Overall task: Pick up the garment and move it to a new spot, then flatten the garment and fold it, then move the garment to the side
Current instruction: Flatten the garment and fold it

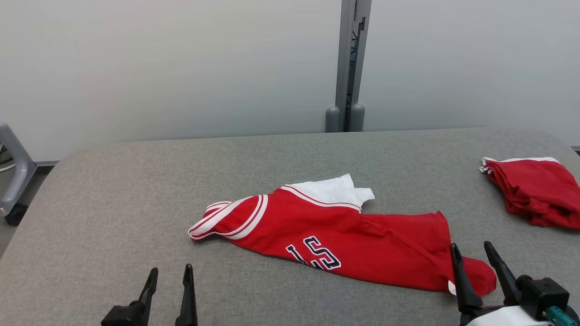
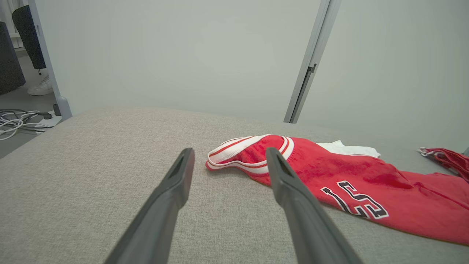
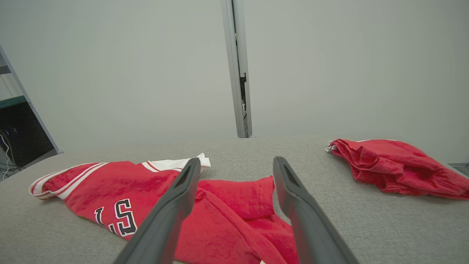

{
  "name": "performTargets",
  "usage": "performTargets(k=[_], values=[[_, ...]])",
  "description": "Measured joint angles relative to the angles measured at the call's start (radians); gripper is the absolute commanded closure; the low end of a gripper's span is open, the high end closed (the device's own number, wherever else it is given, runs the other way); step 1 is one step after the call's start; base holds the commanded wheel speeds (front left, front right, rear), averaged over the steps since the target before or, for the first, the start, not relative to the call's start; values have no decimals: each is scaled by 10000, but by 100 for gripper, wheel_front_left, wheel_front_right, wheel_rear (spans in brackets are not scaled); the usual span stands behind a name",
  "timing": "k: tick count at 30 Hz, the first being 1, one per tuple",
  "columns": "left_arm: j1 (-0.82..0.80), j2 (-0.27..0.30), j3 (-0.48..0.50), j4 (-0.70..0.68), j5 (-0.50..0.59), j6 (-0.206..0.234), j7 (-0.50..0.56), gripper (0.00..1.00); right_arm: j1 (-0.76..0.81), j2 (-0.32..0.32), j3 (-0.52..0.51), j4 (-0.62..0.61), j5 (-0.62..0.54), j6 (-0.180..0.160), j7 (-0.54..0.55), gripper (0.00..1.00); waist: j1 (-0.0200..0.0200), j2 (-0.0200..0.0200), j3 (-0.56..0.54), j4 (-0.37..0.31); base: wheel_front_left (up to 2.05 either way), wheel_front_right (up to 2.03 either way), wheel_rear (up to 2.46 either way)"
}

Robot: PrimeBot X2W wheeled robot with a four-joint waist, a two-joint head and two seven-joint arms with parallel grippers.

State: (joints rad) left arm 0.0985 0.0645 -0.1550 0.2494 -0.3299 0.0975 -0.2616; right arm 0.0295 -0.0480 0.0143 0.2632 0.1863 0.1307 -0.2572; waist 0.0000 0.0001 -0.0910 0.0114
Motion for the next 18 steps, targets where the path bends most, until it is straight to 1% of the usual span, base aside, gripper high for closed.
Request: performTargets(k=[18], values=[[-41, -77, 12, 198, 199, -38, 0, 0, -51, 0, -35, 42, -67, 0, -29, 0, 0, 0, 66, 83, 0, 0, 0]])
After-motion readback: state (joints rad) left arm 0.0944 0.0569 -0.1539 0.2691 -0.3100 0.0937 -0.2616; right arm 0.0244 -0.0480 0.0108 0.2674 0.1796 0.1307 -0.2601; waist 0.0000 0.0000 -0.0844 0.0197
